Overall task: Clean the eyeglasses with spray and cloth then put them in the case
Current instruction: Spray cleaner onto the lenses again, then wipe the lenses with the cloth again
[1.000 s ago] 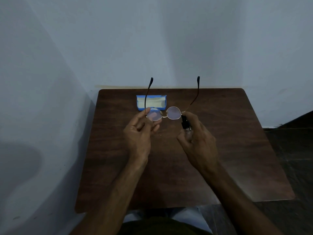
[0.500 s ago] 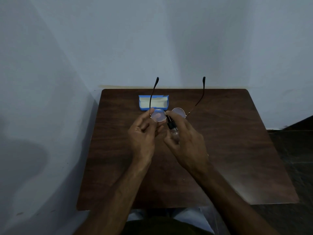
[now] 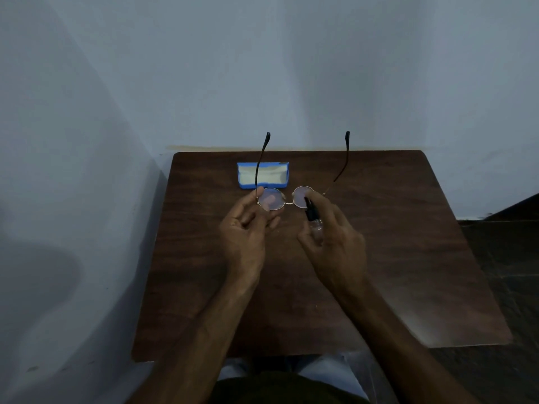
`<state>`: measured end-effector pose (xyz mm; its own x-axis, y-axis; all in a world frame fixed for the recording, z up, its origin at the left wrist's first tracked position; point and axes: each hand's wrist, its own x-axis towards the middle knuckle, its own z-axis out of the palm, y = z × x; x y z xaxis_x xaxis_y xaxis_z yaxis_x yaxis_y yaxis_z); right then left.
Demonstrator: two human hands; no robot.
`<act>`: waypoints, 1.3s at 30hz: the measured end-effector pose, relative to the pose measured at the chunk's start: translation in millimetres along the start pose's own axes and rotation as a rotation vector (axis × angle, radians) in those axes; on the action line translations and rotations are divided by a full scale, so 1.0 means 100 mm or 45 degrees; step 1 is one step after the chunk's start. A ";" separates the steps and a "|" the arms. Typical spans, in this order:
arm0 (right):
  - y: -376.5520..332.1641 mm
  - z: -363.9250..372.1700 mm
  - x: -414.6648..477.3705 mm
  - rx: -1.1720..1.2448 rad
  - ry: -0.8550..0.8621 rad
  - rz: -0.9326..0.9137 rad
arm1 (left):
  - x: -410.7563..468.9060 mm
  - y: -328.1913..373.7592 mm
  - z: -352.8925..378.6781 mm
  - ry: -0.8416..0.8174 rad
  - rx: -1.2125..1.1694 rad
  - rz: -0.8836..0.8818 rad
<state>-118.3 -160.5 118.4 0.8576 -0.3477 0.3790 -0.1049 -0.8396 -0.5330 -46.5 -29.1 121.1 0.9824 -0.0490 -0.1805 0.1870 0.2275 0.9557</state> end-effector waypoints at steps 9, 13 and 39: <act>0.24 -0.01 -0.05 -0.006 0.047 0.067 | -0.01 0.01 0.02 0.013 -0.020 -0.021; 0.33 0.07 -0.22 0.287 0.056 0.324 | 0.00 0.01 0.00 0.009 -0.032 -0.027; 1.51 0.41 -1.16 0.228 -0.293 0.547 | 0.05 -0.18 -0.06 0.029 -0.141 -0.212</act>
<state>-212.5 -230.2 -37.4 0.8468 -0.5275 -0.0681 -0.4014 -0.5496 -0.7327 -44.6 -27.7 101.1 0.9376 -0.0729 -0.3400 0.3447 0.3237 0.8811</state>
